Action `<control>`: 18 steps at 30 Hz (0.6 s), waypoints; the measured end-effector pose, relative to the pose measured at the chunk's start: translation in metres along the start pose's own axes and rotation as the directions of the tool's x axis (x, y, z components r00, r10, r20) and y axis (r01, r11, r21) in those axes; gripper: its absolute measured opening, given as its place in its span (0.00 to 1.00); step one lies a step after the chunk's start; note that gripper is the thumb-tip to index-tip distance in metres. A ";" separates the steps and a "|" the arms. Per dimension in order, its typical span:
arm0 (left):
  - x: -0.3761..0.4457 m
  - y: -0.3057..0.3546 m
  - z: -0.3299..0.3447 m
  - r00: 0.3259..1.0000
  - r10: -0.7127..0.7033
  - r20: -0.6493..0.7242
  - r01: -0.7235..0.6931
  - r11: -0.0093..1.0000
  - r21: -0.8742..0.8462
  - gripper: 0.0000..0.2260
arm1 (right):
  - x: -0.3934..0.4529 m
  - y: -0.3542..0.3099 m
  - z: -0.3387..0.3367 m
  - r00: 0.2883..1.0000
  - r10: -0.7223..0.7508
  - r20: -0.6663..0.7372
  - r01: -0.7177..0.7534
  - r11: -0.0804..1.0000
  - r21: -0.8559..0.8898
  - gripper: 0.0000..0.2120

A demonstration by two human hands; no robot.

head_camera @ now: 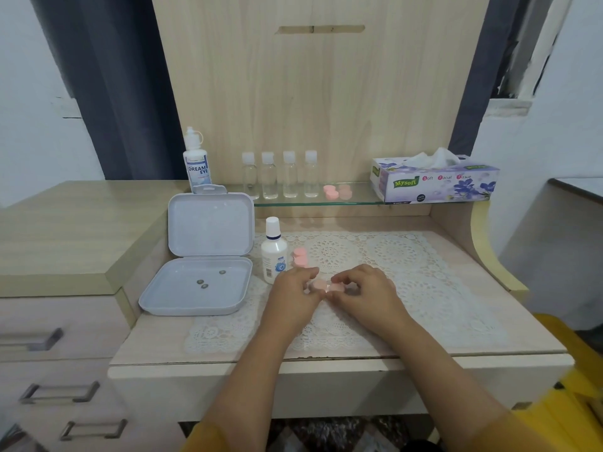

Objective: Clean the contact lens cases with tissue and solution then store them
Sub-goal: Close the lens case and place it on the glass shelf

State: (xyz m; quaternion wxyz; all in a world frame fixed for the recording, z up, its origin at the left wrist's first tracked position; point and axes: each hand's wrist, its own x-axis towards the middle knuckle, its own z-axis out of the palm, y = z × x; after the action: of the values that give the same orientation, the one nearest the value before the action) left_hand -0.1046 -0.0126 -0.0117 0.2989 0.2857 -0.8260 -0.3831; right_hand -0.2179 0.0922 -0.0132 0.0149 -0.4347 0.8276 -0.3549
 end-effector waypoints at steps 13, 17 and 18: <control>0.001 0.004 0.001 0.998 0.066 0.020 -0.069 0.986 0.154 0.08 | 0.000 0.001 0.001 0.999 0.024 -0.032 -0.023 1.000 0.007 0.16; 0.001 0.005 0.001 0.997 0.076 0.022 -0.078 0.982 0.173 0.08 | 0.001 0.002 0.001 1.000 -0.009 -0.009 0.010 0.998 0.062 0.10; 0.001 0.006 0.001 0.997 0.075 0.022 -0.078 0.982 0.175 0.08 | 0.001 0.003 0.001 1.000 -0.019 -0.002 0.019 0.998 0.063 0.09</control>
State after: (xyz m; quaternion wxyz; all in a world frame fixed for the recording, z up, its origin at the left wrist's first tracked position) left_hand -0.1068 -0.0096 -0.0074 0.2808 0.2761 -0.8692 -0.2992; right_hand -0.2204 0.0917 -0.0152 0.0250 -0.4416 0.8118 -0.3813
